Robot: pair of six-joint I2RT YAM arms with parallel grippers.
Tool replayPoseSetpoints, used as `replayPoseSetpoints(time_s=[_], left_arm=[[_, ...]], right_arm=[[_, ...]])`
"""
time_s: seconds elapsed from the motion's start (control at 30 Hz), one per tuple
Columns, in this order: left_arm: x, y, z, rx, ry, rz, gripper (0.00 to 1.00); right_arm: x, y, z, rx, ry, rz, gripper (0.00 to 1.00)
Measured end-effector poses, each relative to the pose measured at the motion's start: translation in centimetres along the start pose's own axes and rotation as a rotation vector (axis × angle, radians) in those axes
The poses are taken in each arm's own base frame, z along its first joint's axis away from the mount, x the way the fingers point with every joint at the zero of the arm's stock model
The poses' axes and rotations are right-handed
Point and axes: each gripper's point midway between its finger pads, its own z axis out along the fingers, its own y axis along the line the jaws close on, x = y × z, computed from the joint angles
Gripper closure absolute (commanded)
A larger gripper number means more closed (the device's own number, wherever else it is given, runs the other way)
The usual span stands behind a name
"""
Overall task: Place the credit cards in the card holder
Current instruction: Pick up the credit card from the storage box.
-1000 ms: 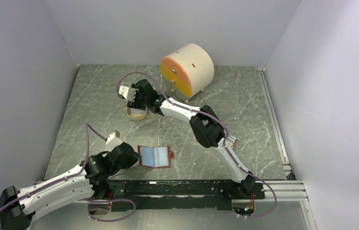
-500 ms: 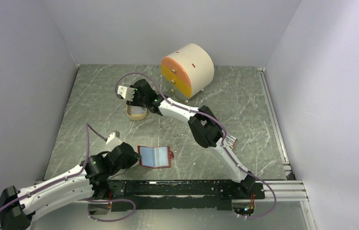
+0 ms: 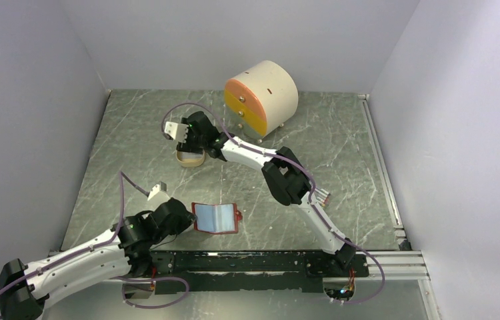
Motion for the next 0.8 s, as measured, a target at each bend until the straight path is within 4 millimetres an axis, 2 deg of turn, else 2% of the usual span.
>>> replayPoseSetpoints(time_s=[0.17, 0.4, 0.57, 0.8], left_arm=[[0.01, 0.0, 0.0, 0.0, 0.0, 0.0, 0.91], [0.01, 0.0, 0.0, 0.0, 0.0, -0.003, 0.91], [-0.07, -0.19, -0.11, 0.01, -0.001, -0.008, 0.91], [-0.14, -0.34, -0.2, 0.018, -0.003, -0.011, 0.91]], right_arm=[[0.21, 0.25, 0.01, -0.008, 0.005, -0.004, 0.29], [0.16, -0.02, 0.02, 0.003, 0.004, -0.014, 0.32], [0.32, -0.17, -0.01, 0.01, 0.013, -0.02, 0.36], [0.34, -0.39, -0.05, 0.017, 0.017, -0.033, 0.48]])
